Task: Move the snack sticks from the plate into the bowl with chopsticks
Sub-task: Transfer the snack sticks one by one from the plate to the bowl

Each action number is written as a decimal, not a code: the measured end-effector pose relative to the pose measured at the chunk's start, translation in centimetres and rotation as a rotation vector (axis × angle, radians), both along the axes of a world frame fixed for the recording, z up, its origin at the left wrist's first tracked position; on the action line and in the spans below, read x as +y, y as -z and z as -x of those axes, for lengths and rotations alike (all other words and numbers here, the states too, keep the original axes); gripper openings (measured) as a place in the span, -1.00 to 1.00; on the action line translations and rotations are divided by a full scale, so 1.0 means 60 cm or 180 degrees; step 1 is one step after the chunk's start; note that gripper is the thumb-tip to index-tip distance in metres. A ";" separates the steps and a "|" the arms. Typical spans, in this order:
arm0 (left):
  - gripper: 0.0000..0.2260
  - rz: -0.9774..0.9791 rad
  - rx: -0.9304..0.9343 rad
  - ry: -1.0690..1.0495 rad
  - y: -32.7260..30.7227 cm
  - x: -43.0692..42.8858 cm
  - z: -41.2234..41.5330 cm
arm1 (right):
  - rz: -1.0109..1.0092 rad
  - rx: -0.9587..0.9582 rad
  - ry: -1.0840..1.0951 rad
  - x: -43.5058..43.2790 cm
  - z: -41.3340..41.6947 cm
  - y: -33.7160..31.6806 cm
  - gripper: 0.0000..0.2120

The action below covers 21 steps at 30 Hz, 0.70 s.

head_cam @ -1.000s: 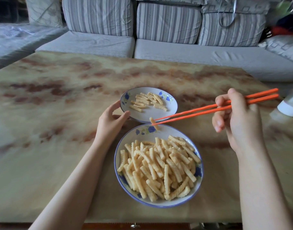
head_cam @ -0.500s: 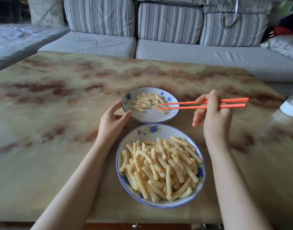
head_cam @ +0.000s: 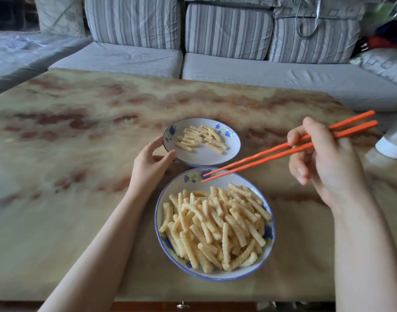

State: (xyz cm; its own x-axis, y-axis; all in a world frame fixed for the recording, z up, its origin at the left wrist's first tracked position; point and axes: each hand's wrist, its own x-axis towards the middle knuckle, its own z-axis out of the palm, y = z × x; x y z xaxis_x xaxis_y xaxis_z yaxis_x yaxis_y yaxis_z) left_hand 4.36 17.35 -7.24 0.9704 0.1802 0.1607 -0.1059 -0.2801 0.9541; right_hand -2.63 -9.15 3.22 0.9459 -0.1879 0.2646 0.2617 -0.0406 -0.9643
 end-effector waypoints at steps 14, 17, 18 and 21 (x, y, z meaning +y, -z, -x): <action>-0.63 0.0070 0.0045 0.0016 -0.003 0.000 0.002 | 0.0285 0.0347 -0.0004 0.032 -0.008 0.011 -0.57; -0.62 0.0023 0.0012 0.0003 -0.003 0.000 0.001 | -0.0010 0.0192 0.0158 0.030 -0.010 0.009 -0.56; -0.62 0.0031 0.0014 0.0004 -0.003 0.000 0.001 | -0.0142 0.0111 0.0235 0.030 -0.011 0.008 -0.55; -0.61 0.0073 0.0023 0.0033 -0.002 0.000 0.001 | -0.0505 -0.0158 0.0544 0.028 -0.013 0.005 -0.53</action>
